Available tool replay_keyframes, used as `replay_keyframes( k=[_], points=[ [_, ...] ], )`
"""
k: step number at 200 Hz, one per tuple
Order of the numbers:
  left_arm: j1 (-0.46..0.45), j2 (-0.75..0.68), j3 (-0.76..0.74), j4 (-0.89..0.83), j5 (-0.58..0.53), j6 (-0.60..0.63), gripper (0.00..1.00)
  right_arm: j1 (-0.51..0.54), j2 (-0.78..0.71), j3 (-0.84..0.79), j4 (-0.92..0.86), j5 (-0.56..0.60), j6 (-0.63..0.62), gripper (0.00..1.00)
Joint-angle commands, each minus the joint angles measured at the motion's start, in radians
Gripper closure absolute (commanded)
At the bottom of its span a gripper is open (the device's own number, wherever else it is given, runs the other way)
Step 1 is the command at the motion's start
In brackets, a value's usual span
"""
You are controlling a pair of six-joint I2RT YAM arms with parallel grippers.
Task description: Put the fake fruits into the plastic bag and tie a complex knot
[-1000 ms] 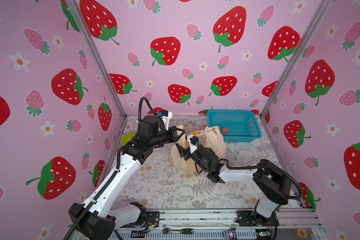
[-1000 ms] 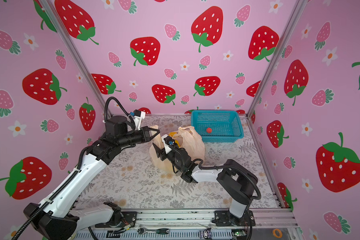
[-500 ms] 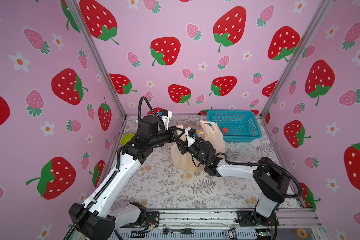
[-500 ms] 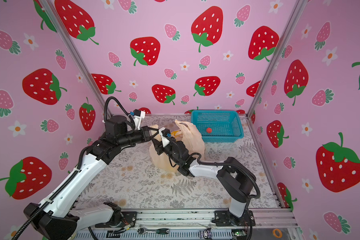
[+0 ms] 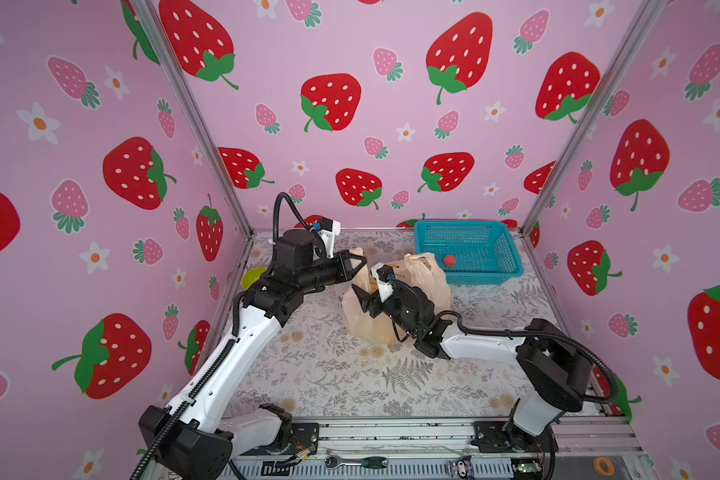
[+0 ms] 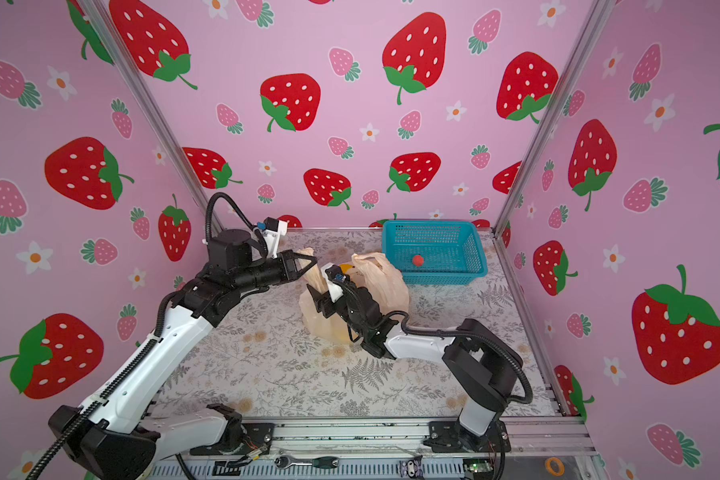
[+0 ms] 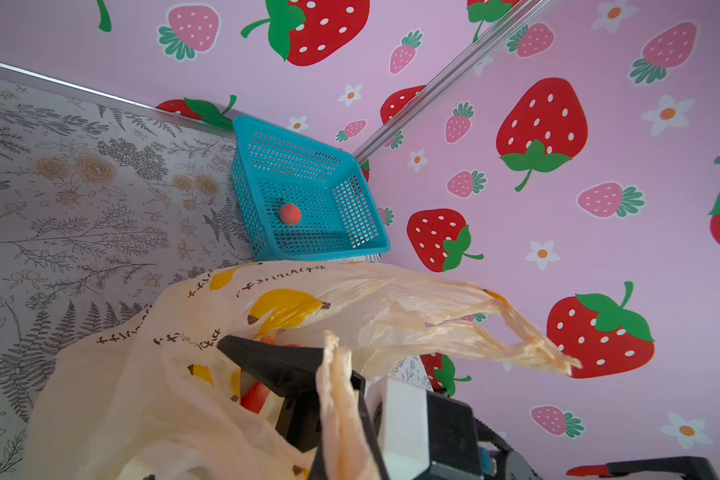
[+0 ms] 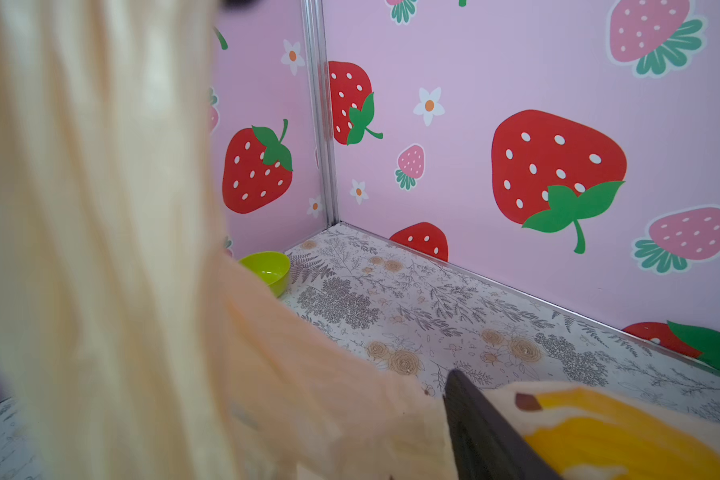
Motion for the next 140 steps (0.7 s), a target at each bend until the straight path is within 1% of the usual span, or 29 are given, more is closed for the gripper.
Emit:
replay_keyframes(
  k=[1,26,46,63,96,114,126,140],
  points=[
    [0.009,0.004,0.038,0.028,0.017,0.007,1.0,0.003,-0.074,0.045,-0.14,-0.036,-0.052,0.22],
    [0.014,0.008,0.037,0.027,0.014,0.008,1.0,0.003,-0.137,0.053,-0.279,-0.033,-0.065,0.17],
    [0.021,0.009,0.031,0.031,0.014,0.007,1.0,0.004,-0.197,0.059,-0.382,-0.048,-0.095,0.15],
    [0.025,0.014,0.029,0.032,0.014,0.002,1.0,0.006,-0.253,0.076,-0.478,-0.102,-0.131,0.17],
    [0.033,0.02,0.031,0.028,0.011,0.008,1.0,0.007,-0.383,0.088,-0.649,-0.172,-0.199,0.22],
    [0.035,0.023,0.032,0.026,0.011,0.011,1.0,0.007,-0.451,0.082,-0.715,-0.204,-0.244,0.23],
    [0.038,0.027,0.032,0.025,0.011,0.013,1.0,0.006,-0.488,0.067,-0.748,-0.177,-0.28,0.23],
    [0.039,0.028,0.035,0.021,0.009,0.018,1.0,-0.004,-0.52,0.054,-0.784,-0.11,-0.31,0.23]
  ],
)
